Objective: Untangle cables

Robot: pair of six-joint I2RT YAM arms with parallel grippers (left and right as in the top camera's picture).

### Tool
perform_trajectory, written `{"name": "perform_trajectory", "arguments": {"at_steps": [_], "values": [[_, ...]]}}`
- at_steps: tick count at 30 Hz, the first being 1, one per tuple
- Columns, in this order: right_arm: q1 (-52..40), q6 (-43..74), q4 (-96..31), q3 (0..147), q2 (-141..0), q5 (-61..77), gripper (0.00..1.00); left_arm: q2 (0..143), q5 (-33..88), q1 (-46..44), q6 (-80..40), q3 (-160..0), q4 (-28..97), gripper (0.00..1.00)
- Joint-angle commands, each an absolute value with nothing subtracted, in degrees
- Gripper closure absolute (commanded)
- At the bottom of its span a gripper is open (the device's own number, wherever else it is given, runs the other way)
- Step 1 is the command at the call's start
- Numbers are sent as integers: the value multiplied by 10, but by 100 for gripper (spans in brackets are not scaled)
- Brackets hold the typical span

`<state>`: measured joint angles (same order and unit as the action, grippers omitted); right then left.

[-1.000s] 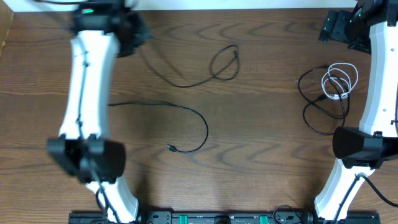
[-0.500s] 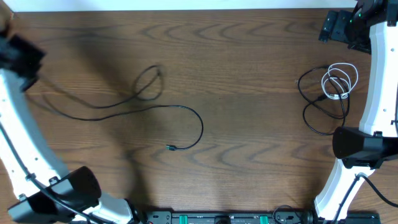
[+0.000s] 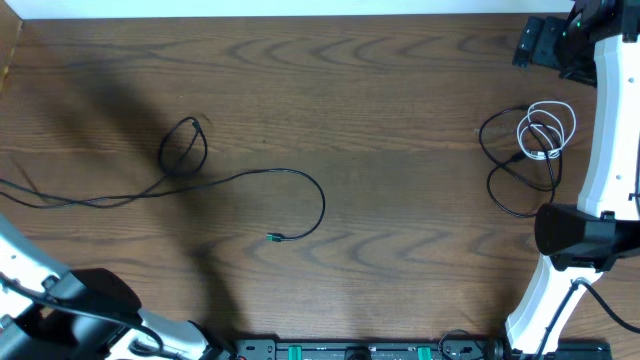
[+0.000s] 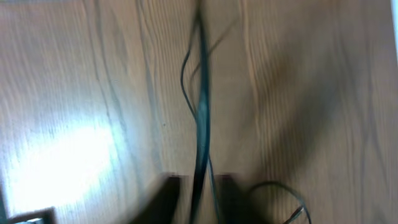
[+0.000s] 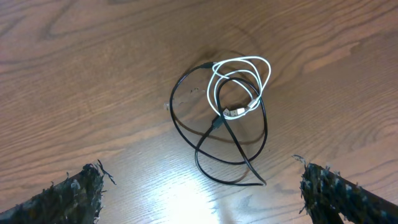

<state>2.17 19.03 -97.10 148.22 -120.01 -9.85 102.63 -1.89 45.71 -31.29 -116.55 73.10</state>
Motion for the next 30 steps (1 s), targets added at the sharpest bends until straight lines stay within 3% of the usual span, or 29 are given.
{"name": "perform_trajectory", "arguments": {"at_steps": [1,11,17,30], "values": [[19,186,-973,1484,-1204,-99,1,1059,-26,457,-318,-1137,725,6],[19,186,-973,1484,-1204,-99,1,1139,81,437,-239,-1108,737,2],[19,186,-973,1484,-1204,-99,1,1145,84,392,-208,-1108,739,2],[19,186,-973,1484,-1204,-99,1,1139,85,207,-155,-1096,819,2]]}}
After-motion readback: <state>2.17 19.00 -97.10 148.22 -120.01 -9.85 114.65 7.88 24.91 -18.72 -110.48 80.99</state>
